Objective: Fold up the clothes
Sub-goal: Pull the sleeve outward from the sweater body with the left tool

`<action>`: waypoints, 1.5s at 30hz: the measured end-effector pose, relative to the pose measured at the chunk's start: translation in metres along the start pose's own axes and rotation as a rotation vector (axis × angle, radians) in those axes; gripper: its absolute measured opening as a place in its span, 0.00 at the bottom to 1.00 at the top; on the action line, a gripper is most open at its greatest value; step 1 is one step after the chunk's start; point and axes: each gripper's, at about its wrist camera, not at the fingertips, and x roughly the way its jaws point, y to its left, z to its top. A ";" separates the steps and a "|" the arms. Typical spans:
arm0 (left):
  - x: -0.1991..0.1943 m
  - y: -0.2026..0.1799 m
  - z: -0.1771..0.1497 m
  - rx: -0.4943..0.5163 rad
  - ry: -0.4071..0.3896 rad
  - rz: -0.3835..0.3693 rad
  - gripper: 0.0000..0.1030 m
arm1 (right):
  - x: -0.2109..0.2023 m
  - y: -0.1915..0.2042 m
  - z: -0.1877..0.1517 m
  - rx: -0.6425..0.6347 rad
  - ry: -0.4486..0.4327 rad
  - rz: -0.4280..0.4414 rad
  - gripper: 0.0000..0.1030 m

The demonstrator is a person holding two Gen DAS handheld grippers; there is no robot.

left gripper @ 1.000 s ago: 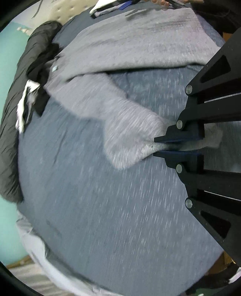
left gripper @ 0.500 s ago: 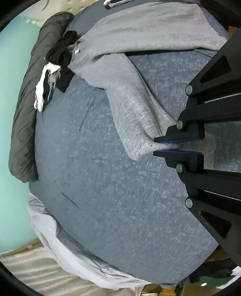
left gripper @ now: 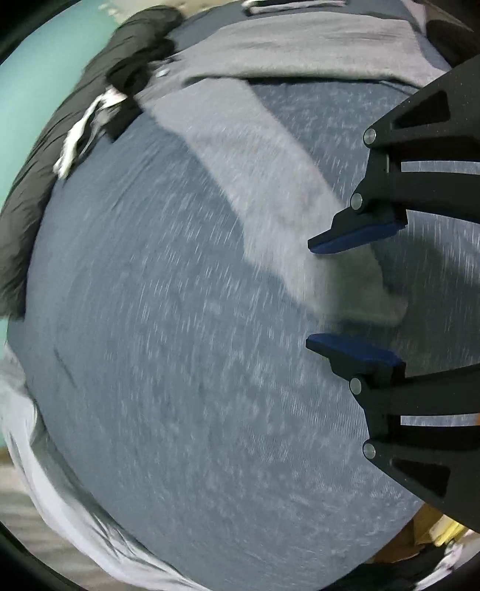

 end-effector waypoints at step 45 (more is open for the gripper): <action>0.033 -0.002 -0.052 -0.086 -0.030 -0.186 0.56 | -0.017 0.024 -0.003 -0.013 0.018 0.040 0.72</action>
